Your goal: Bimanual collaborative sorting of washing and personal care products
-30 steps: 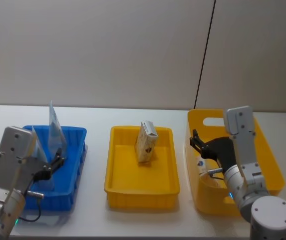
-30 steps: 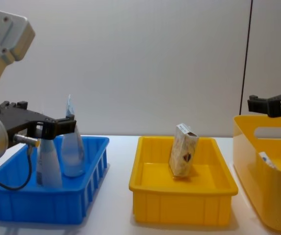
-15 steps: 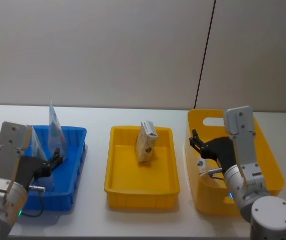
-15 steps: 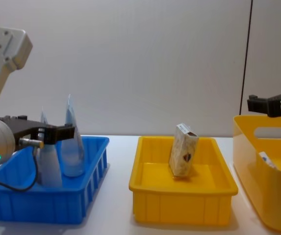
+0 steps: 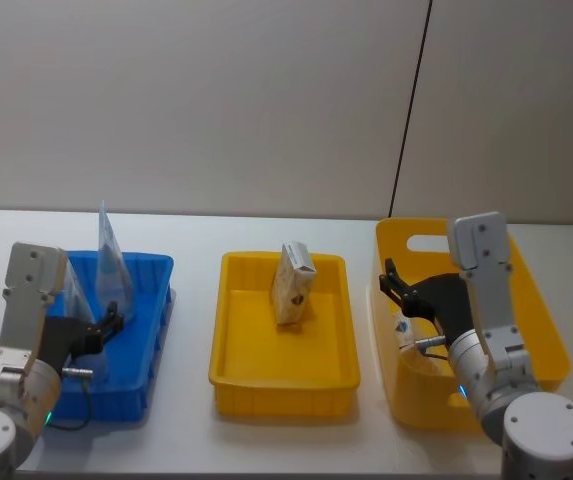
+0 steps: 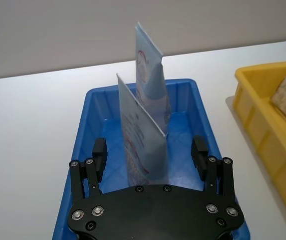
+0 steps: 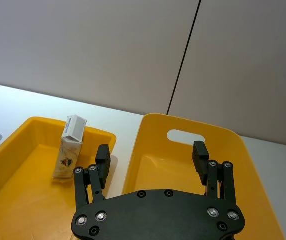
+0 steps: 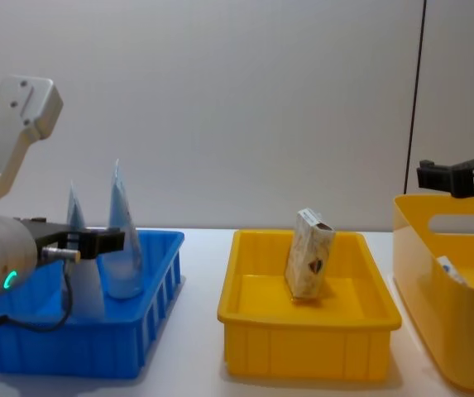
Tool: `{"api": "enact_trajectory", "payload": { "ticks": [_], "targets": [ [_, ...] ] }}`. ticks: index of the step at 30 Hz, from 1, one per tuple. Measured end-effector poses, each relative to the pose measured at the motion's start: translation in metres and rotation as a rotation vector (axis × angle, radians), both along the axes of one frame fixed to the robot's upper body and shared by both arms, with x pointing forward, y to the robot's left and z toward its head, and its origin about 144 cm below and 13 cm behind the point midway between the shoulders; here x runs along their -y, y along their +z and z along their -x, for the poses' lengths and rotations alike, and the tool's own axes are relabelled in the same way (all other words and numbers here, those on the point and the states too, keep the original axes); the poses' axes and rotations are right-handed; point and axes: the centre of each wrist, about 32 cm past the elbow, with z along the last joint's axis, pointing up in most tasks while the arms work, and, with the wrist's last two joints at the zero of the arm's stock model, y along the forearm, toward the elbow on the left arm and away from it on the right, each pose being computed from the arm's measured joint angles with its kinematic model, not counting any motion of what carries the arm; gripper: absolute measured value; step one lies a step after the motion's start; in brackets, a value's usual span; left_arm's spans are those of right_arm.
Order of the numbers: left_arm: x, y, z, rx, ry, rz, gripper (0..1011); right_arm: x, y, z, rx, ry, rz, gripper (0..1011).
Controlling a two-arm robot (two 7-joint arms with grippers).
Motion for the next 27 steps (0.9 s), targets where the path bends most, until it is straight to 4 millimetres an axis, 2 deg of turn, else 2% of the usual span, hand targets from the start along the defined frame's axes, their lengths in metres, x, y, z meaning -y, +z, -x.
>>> {"api": "enact_trajectory", "payload": {
  "ticks": [14, 19, 20, 23, 26, 27],
  "targets": [
    [0.002, -0.007, -0.015, -0.043, 0.056, -0.035, 1000, 0.000, 0.000, 0.000, 0.000, 0.000, 0.000, 1004],
    [0.002, -0.009, -0.020, -0.052, 0.064, -0.039, 906, 0.000, 0.000, 0.000, 0.000, 0.000, 0.000, 1004],
    [0.002, -0.010, -0.021, -0.053, 0.065, -0.039, 846, 0.000, 0.000, 0.000, 0.000, 0.000, 0.000, 1004],
    [0.002, -0.011, -0.022, -0.054, 0.066, -0.039, 781, 0.000, 0.000, 0.000, 0.000, 0.000, 0.000, 1004],
    [0.002, -0.012, -0.025, -0.055, 0.066, -0.039, 659, 0.000, 0.000, 0.000, 0.000, 0.000, 0.000, 1004],
    [0.002, -0.012, -0.025, -0.055, 0.066, -0.039, 659, 0.000, 0.000, 0.000, 0.000, 0.000, 0.000, 1004]
  ]
}}
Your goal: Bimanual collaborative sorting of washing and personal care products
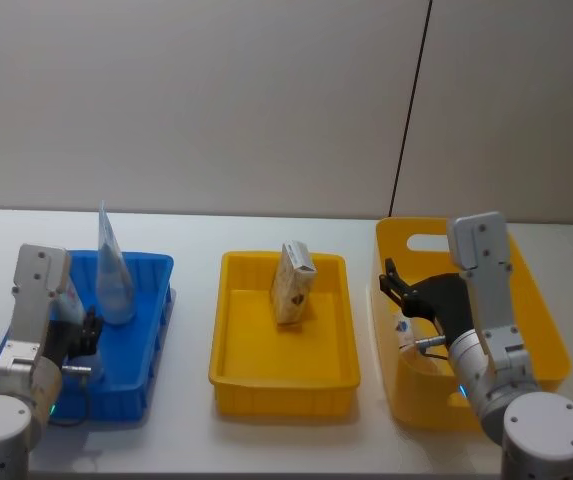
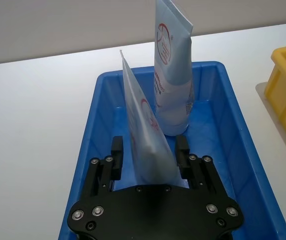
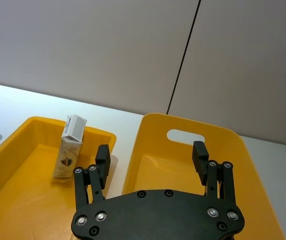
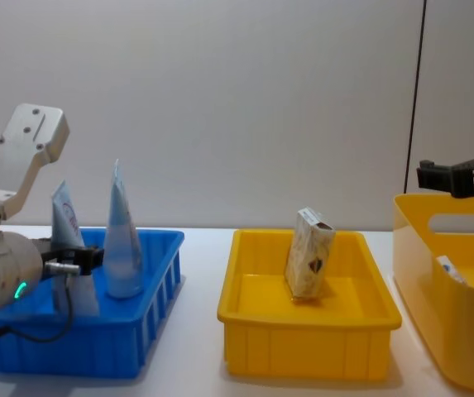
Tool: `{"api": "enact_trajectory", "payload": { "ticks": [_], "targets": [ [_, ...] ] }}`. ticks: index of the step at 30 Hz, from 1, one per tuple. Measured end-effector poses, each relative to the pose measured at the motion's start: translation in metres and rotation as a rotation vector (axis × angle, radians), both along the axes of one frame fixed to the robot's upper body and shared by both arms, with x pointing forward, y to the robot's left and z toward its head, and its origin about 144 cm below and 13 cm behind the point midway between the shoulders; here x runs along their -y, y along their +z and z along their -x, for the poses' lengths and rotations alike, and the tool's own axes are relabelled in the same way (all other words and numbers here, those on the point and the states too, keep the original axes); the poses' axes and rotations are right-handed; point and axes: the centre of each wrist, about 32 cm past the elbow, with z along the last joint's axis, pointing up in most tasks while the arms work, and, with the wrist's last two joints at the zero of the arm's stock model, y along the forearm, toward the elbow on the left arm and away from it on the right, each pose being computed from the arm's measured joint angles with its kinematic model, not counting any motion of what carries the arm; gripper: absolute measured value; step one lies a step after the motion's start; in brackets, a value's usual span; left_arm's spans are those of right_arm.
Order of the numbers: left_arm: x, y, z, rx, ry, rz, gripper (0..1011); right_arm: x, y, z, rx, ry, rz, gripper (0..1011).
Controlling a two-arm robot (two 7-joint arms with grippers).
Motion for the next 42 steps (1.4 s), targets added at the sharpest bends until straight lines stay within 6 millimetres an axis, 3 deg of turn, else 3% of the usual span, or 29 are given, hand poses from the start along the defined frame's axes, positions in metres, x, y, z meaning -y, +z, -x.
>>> {"api": "enact_trajectory", "payload": {
  "ticks": [7, 10, 28, 42],
  "targets": [
    [0.001, -0.001, -0.003, -0.006, -0.001, -0.002, 415, 0.000, 0.000, 0.000, 0.000, 0.000, 0.000, 1004],
    [0.001, -0.002, -0.004, -0.008, -0.002, -0.002, 376, 0.000, 0.000, 0.000, 0.000, 0.000, 0.000, 1004],
    [0.001, -0.001, -0.004, 0.051, -0.029, 0.004, 277, 0.000, 0.000, 0.000, 0.000, 0.000, 0.000, 1004],
    [-0.008, 0.021, 0.004, 0.190, -0.129, -0.053, 264, 0.000, 0.000, 0.000, 0.000, 0.000, 0.000, 1004]
  ]
}}
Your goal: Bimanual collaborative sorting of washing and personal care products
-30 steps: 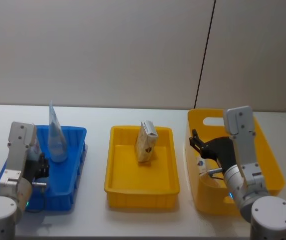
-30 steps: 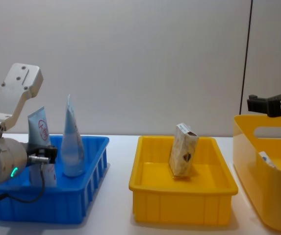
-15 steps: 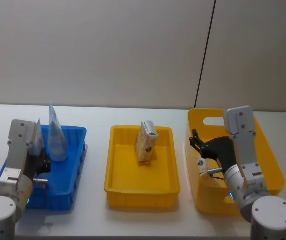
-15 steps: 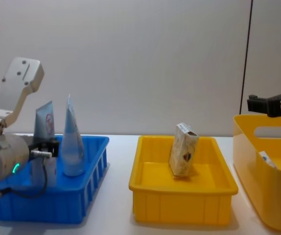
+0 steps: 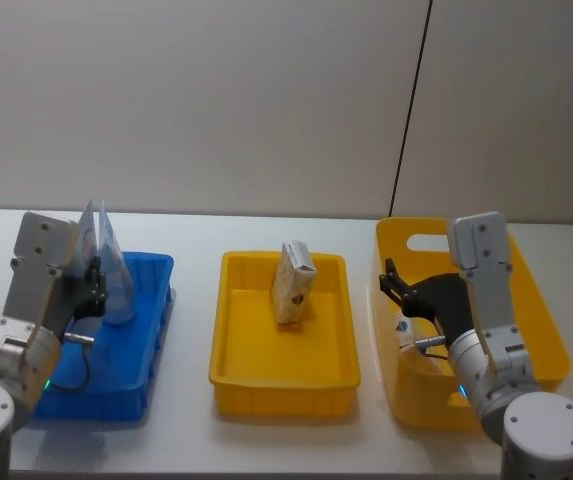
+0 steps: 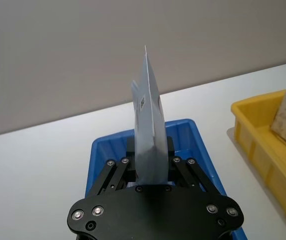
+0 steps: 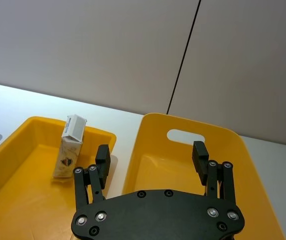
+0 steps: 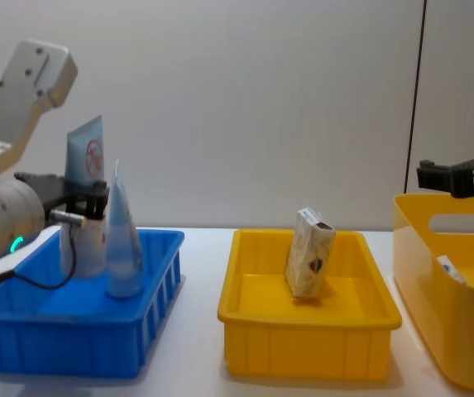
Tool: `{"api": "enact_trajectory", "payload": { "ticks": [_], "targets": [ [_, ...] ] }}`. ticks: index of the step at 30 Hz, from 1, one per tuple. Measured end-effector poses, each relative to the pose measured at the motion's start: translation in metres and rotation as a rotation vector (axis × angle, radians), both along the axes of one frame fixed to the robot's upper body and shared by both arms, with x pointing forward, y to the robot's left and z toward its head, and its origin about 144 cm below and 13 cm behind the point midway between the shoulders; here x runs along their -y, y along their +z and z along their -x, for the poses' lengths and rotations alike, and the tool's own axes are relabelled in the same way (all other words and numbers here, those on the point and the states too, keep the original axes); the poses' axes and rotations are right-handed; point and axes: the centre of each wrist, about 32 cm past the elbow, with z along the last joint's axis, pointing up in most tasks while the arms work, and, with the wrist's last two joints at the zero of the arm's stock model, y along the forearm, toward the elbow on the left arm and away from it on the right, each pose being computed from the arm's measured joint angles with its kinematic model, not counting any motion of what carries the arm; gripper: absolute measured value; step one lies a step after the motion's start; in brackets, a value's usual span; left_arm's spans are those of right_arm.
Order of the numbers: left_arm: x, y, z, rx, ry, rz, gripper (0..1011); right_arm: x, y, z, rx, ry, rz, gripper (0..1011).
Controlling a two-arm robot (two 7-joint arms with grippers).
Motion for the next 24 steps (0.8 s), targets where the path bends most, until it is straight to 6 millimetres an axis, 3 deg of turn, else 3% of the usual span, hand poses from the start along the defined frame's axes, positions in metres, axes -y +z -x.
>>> {"api": "enact_trajectory", "payload": {
  "ticks": [24],
  "targets": [
    [-0.021, 0.030, 0.017, 0.082, -0.285, -0.024, 264, 0.000, 0.000, 0.000, 0.000, 0.000, 0.000, 1004]
  ]
}}
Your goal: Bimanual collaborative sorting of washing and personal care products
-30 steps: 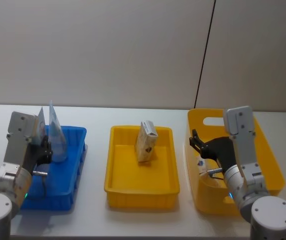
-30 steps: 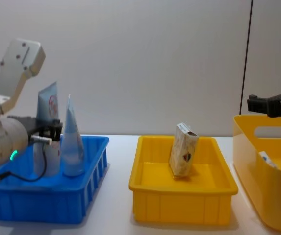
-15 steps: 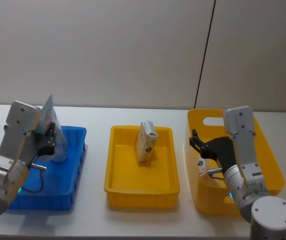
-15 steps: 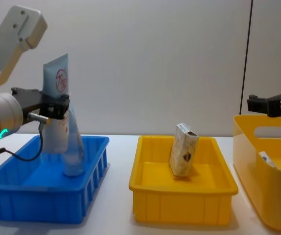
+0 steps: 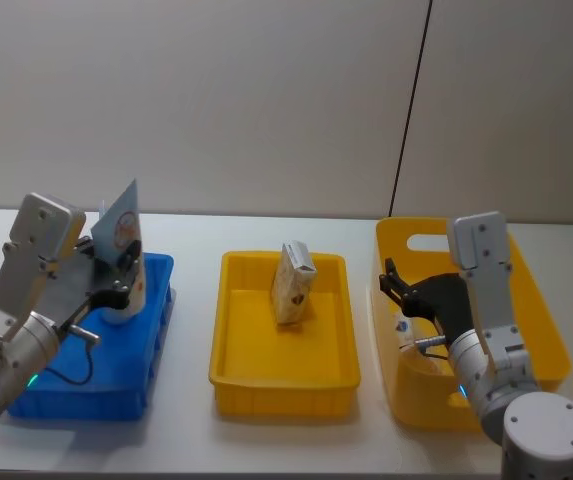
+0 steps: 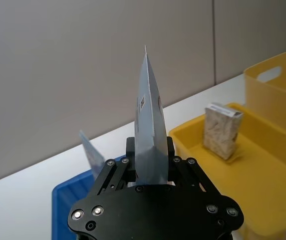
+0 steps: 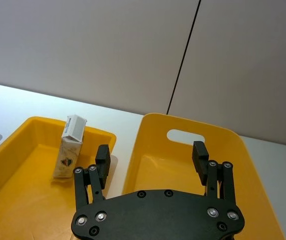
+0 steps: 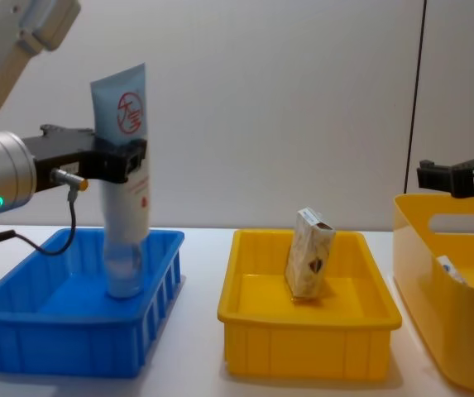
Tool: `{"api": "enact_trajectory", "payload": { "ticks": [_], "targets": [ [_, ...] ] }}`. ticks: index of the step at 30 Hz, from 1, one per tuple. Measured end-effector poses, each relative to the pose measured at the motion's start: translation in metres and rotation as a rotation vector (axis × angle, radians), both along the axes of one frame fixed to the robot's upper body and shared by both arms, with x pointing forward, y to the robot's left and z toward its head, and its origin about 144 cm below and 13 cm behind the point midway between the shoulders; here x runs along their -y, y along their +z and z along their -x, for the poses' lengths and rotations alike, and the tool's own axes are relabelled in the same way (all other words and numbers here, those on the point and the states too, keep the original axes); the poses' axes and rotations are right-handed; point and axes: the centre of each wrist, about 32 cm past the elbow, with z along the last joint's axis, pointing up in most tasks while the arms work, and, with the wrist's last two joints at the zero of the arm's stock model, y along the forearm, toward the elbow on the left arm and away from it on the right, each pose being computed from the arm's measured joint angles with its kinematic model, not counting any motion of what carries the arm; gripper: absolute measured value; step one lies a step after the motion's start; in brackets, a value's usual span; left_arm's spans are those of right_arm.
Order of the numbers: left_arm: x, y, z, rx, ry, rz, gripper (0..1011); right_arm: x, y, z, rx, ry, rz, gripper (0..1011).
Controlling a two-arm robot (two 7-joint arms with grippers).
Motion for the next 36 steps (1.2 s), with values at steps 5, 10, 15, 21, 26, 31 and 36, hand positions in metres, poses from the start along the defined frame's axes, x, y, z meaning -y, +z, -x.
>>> {"api": "enact_trajectory", "payload": {
  "ticks": [5, 10, 15, 21, 26, 31, 36],
  "targets": [
    [-0.001, 0.004, 0.001, 0.003, -0.077, 0.035, 264, 0.000, 0.000, 0.000, 0.000, 0.000, 0.000, 1004],
    [0.005, 0.010, 0.000, 0.005, -0.142, 0.076, 264, 0.000, 0.000, 0.000, 0.000, 0.000, 0.000, 1004],
    [0.014, 0.014, -0.002, 0.007, -0.190, 0.105, 264, 0.000, 0.000, 0.000, 0.000, 0.000, 0.000, 1004],
    [0.026, 0.021, -0.004, 0.012, -0.239, 0.127, 264, 0.000, 0.000, 0.000, 0.000, 0.000, 0.000, 1004],
    [0.035, 0.024, -0.006, 0.012, -0.267, 0.134, 264, 0.000, 0.000, 0.000, 0.000, 0.000, 0.000, 1004],
    [0.040, 0.027, -0.008, 0.011, -0.283, 0.138, 264, 0.000, 0.000, 0.000, -0.003, 0.006, 0.000, 1004],
    [0.045, 0.029, -0.009, 0.010, -0.298, 0.143, 264, 0.002, 0.000, 0.001, -0.007, 0.029, 0.002, 1004]
  ]
}}
